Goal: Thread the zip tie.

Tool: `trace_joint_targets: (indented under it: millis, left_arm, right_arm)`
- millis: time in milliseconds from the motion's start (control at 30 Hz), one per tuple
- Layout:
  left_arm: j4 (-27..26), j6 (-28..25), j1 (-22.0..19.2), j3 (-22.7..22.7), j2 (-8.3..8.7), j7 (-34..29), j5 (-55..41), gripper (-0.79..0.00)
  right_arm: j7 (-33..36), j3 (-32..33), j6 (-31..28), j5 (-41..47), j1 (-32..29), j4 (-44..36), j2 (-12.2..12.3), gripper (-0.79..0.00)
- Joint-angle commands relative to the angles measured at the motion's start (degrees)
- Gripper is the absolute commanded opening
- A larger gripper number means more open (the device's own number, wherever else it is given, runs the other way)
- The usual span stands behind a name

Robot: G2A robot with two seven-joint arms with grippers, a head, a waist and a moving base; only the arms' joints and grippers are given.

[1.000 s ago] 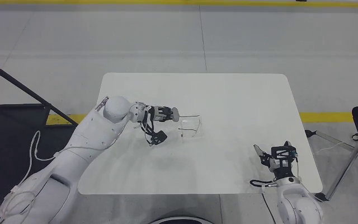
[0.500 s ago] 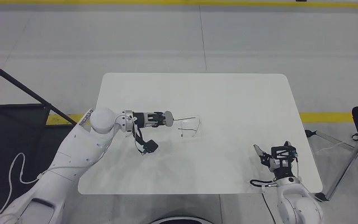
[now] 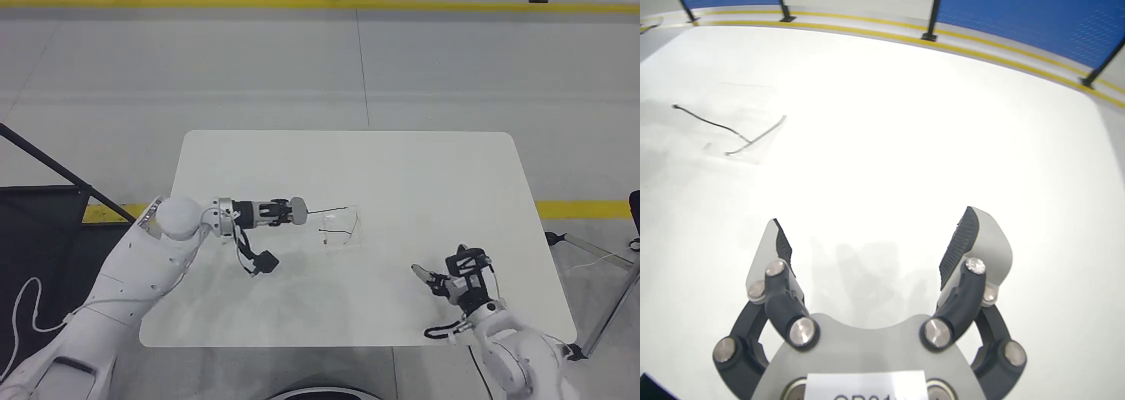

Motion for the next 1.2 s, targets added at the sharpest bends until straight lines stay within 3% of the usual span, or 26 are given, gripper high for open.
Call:
trace_joint_targets:
  millis: [0,233,433,867,1167]
  left_arm:
    - [-0.4,1.1,0.4,-0.3,0.13,0.0,0.0,-0.785]
    - [-2.5,4.1,1.8,-1.0,0.73,2.0,1.4,-0.785]
    - [-4.0,7.2,2.8,-0.9,1.0,3.8,1.9,-0.785]
    - [-4.7,8.0,3.6,-0.8,1.04,3.1,2.1,-0.785]
    - [-5.6,8.4,3.9,1.0,0.84,2.0,6.1,-0.785]
  right_arm:
    - [3.6,-0.3,-4.8,4.2,1.8,0.1,0.1,0.0]
    - [11.8,-1.0,-13.2,18.9,5.0,-1.1,0.4,0.0]
    - [23.8,-1.6,-16.7,35.8,9.0,-1.1,1.1,0.0]
    - [23.4,-3.3,-15.3,34.8,9.4,-1.0,1.0,0.0]
    - [31.8,-12.8,-13.3,46.7,19.7,6.7,0.3,0.0]
